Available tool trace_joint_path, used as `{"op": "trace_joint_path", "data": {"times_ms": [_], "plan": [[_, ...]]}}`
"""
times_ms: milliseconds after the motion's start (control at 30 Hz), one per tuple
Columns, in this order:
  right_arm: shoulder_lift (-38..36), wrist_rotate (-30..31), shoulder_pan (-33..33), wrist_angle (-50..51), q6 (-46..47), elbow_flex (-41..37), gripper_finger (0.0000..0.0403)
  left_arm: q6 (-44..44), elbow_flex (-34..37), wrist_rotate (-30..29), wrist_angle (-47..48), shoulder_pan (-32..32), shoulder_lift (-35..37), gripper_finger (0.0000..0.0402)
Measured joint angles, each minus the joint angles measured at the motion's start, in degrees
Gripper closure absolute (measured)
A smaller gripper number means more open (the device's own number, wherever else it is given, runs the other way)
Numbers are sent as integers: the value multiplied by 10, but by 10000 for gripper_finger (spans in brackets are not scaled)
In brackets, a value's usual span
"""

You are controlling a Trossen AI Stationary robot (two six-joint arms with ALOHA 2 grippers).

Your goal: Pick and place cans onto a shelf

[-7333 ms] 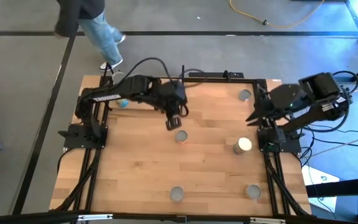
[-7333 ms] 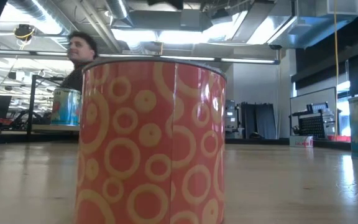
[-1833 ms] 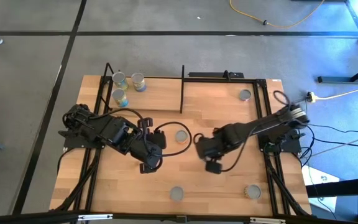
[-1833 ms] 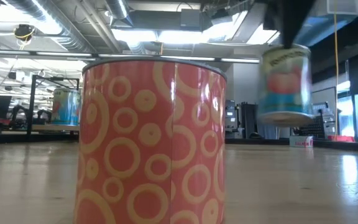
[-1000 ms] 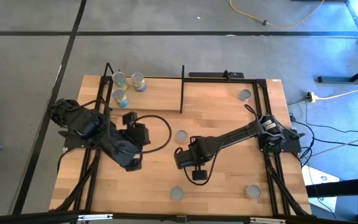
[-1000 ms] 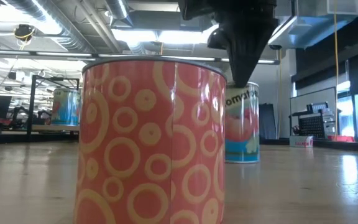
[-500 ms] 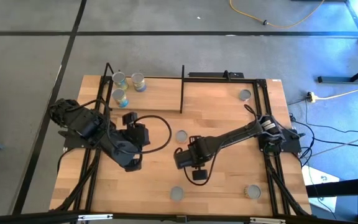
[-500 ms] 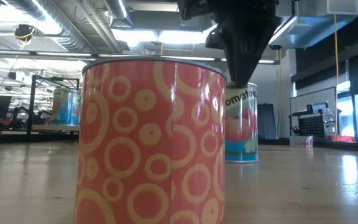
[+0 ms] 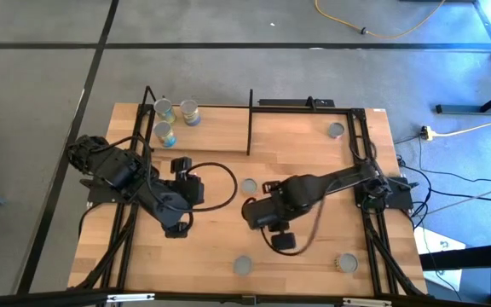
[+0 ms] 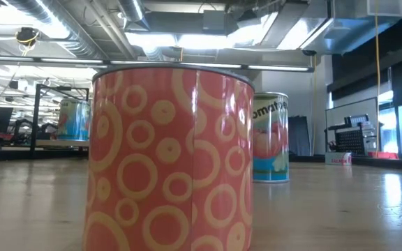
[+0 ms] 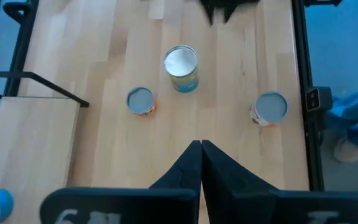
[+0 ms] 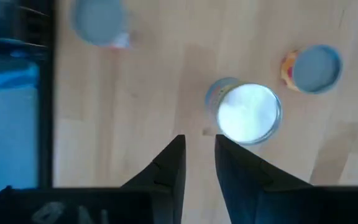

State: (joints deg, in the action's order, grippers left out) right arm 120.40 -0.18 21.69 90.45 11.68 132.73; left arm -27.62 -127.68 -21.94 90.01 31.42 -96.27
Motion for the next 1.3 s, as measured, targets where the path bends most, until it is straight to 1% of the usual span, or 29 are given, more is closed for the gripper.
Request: {"op": "trace_joint_path", "data": {"times_ms": [67, 133, 200, 233, 500, 667, 833, 967, 1100, 1200, 1300], "plan": [[-9, -15, 8, -12, -1, 24, 315, 16, 0, 1, 0, 0, 0, 401], [-36, -55, 13, -32, -8, 9, 315, 43, 0, 1, 0, 0, 0, 401], [-56, -87, 18, -21, -27, 15, 315, 59, 0, 1, 0, 0, 0, 401], [-64, -89, 20, -5, -29, 19, 315, 64, 0, 0, 0, 0, 0, 401], [-149, -90, 48, -4, -29, 22, 315, 89, 0, -7, -28, -22, -3, 401], [-205, -90, 74, -4, -22, 22, 315, 142, 0, -9, -43, -41, -24, 401], [-250, -90, 100, -4, 28, 22, 315, 211, 0, -12, -89, -59, -47, 401], [-278, -90, 120, -4, 44, 22, 315, 249, 0, 10, -121, -71, -58, 401], [-301, -91, 138, -4, 46, 22, 315, 241, 0, 20, -157, -81, -68, 400], [-315, -90, 149, -4, 45, 22, 315, 235, -1, 29, -179, -87, -74, 391], [-325, -89, 154, -4, 45, 22, 315, 221, 1, 33, -171, -97, -81, 376]]}}
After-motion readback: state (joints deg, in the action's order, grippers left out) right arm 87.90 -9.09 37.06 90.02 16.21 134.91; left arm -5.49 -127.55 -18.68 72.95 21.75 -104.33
